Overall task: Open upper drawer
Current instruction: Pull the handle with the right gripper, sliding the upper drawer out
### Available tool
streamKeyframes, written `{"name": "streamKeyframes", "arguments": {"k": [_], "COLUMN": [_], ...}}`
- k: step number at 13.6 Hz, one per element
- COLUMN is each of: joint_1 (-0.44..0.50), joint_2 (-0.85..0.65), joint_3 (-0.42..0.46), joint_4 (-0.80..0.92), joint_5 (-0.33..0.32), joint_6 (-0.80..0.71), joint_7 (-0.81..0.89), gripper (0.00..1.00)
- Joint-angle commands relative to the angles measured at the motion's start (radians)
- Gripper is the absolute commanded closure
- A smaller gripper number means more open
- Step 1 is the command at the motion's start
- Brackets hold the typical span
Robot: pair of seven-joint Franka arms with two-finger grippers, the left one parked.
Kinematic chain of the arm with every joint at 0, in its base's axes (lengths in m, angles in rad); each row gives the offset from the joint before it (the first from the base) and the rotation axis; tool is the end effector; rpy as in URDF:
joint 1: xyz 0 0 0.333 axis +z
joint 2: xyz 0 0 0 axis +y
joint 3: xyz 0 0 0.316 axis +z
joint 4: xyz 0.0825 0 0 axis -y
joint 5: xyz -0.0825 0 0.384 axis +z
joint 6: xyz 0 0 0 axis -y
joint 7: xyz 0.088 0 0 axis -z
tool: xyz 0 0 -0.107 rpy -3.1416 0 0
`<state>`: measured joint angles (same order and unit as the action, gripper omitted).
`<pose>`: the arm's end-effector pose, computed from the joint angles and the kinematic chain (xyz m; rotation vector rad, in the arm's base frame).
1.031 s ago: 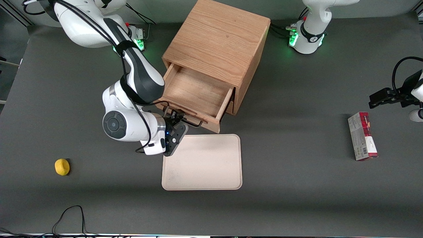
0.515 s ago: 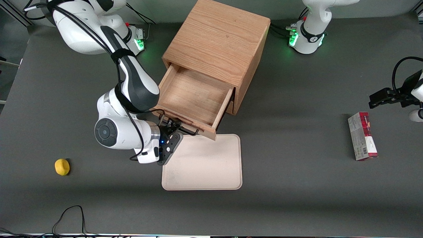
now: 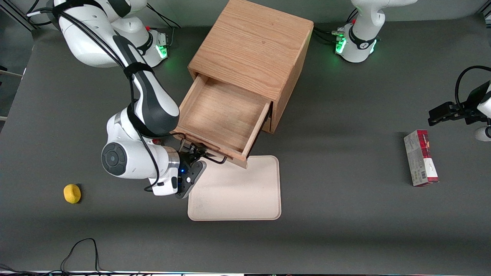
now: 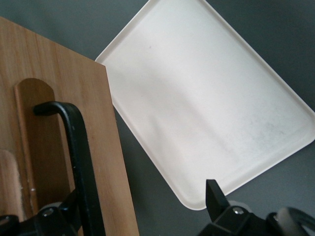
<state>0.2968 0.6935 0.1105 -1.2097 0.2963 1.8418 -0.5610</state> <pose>0.6768 0.2940 0.3708 -2.5325 -1.1558 0.0412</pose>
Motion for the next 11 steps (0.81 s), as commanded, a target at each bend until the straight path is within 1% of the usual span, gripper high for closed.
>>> {"name": "streamKeyframes", "arguments": {"k": [1,6,9,11], "joint_1": [-0.016,-0.036,-0.051,-0.054], "joint_2": [0.040,0.063,0.070,0.075], "joint_3": [0.006,0.011,0.011,0.011], "joint_4": [0.067,0.091,0.091,0.102], "joint_5": [0.000,0.001,0.032,0.032], "joint_6": [-0.001,0.014,0.045,0.050], "joint_7": [-0.022,-0.017,-0.016,-0.016], "gripper": [0.00,0.00,0.00,0.00]}}
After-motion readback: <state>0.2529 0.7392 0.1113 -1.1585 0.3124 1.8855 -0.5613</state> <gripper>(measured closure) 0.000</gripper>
